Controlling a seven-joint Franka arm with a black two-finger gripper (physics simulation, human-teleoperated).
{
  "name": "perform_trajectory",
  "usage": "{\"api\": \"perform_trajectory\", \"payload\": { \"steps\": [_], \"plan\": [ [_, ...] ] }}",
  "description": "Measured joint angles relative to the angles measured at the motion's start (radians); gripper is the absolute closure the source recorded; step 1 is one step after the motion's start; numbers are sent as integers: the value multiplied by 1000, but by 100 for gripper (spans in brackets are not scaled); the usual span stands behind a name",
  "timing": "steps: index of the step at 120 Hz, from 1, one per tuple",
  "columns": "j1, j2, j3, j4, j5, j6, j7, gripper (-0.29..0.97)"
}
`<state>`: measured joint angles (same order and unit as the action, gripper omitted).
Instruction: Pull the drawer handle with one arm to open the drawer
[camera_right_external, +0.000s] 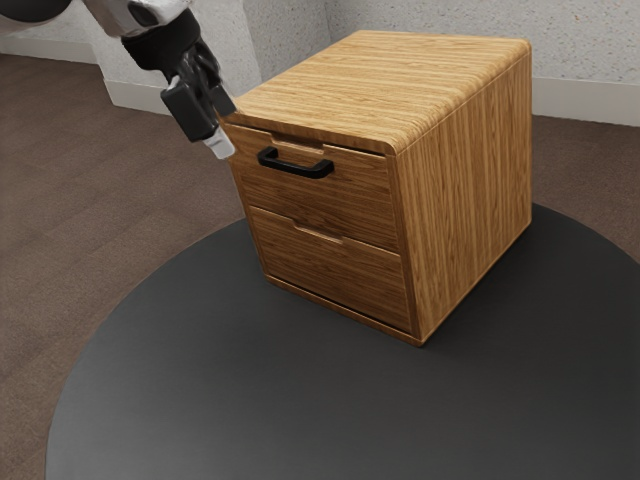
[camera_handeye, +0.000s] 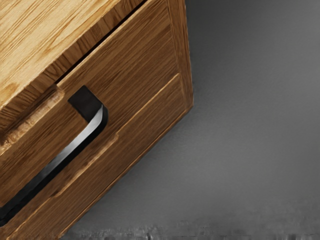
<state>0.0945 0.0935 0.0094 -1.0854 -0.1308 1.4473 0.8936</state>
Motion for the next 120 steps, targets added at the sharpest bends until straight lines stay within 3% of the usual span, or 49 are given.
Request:
{"api": "perform_trajectory", "payload": {
  "steps": [13,26,40,56,83,120],
  "plan": [
    [2,-7,6,-14,57,3,127,0],
    [5,-20,4,-52,71,-1,243,0],
    [-25,-164,12,-303,60,79,364,0],
    [-86,-199,35,-435,40,189,480,0],
    [-114,-107,51,-445,18,353,625,0],
    [-147,-98,89,-422,4,431,746,0]
  ]
}}
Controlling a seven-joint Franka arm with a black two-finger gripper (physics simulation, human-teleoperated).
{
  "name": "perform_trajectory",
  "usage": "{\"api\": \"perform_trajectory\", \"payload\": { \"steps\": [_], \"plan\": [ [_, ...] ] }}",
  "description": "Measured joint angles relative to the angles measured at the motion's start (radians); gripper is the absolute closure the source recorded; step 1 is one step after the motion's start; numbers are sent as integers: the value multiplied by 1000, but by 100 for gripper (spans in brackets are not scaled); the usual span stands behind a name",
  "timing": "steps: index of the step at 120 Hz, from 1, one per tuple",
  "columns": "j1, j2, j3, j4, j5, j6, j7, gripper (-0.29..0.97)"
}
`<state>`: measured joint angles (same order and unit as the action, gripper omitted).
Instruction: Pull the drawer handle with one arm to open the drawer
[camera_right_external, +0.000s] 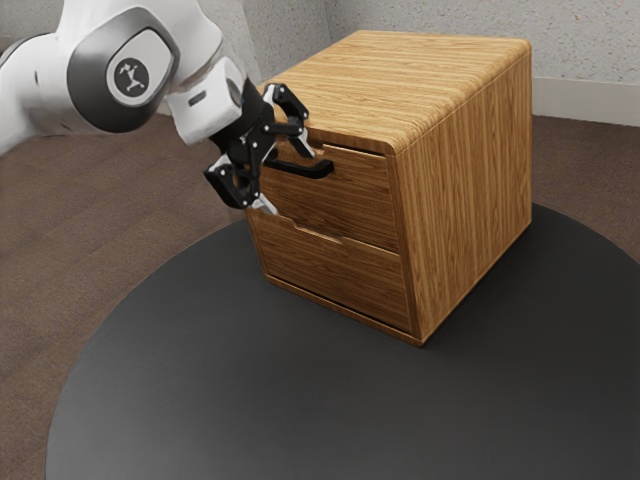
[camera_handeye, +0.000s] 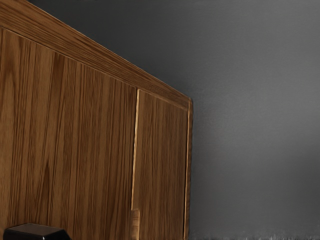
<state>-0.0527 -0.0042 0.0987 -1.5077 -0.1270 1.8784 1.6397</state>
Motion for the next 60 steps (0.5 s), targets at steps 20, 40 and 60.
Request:
{"api": "perform_trajectory", "payload": {
  "steps": [20,40,60],
  "plan": [
    [-25,3,29,1,-1,13,37,0],
    [-63,3,72,0,-5,19,64,0],
    [-85,3,99,-1,-5,22,74,0]
  ]
}}
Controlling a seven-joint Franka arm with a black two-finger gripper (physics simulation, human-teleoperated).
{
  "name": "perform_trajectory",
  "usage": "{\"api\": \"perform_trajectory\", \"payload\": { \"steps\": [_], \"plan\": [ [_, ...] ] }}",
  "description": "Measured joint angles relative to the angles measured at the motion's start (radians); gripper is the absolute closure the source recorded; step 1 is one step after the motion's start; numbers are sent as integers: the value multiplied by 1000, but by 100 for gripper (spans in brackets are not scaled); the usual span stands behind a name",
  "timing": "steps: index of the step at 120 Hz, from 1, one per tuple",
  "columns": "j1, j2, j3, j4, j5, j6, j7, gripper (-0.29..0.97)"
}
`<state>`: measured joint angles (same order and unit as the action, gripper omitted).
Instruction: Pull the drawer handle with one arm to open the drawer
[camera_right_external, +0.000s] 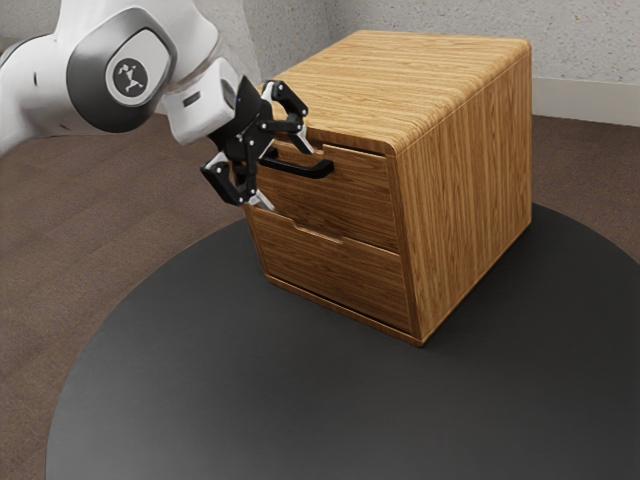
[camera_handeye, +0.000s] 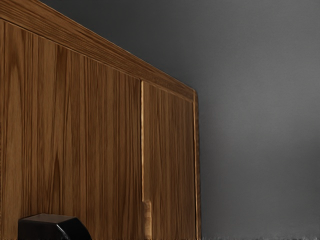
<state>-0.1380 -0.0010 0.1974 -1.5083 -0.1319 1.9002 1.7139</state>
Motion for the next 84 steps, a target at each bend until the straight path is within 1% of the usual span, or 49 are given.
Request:
{"api": "perform_trajectory", "payload": {
  "steps": [9,17,22,29,33,44,60,73,84],
  "plan": [
    [-4,-9,5,-6,1,0,2,0],
    [-6,-96,13,-80,6,0,2,0],
    [43,-126,21,-105,8,1,2,0],
    [103,-139,28,-121,11,3,1,0],
    [112,-138,31,-124,12,7,1,0],
    [97,-103,45,-108,13,18,-3,0],
    [76,-75,44,-84,13,28,-8,0],
    [73,-61,40,-73,12,42,-12,0],
    [77,-30,39,-35,12,47,-13,0]
  ]
}}
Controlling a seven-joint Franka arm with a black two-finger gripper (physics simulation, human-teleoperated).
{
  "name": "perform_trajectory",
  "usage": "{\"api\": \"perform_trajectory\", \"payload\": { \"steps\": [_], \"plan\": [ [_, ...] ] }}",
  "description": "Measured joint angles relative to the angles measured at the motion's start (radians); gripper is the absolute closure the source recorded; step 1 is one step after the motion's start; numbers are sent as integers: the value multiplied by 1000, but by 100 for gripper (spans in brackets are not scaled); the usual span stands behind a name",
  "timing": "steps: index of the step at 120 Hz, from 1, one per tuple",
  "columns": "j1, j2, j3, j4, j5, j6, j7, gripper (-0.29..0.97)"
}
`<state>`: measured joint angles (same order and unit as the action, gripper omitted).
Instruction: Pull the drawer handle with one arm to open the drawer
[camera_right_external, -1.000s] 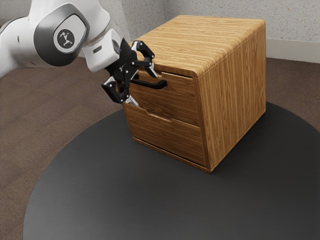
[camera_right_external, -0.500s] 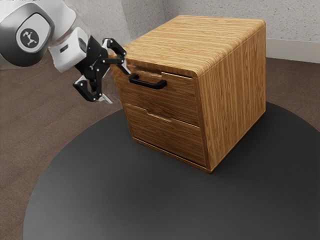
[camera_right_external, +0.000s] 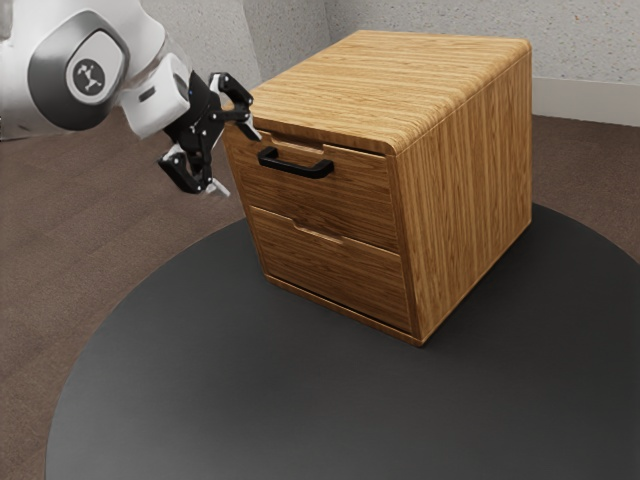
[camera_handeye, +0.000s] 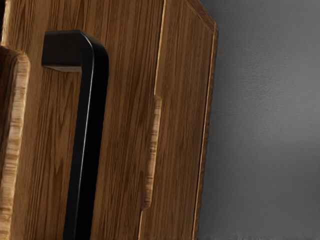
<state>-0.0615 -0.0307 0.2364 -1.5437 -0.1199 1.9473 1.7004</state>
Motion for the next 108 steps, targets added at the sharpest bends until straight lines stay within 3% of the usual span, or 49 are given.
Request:
{"api": "perform_trajectory", "payload": {
  "steps": [40,108],
  "plan": [
    [19,51,-26,21,0,11,-5,0],
    [-30,71,-29,26,-3,26,-9,0]
  ]
}}
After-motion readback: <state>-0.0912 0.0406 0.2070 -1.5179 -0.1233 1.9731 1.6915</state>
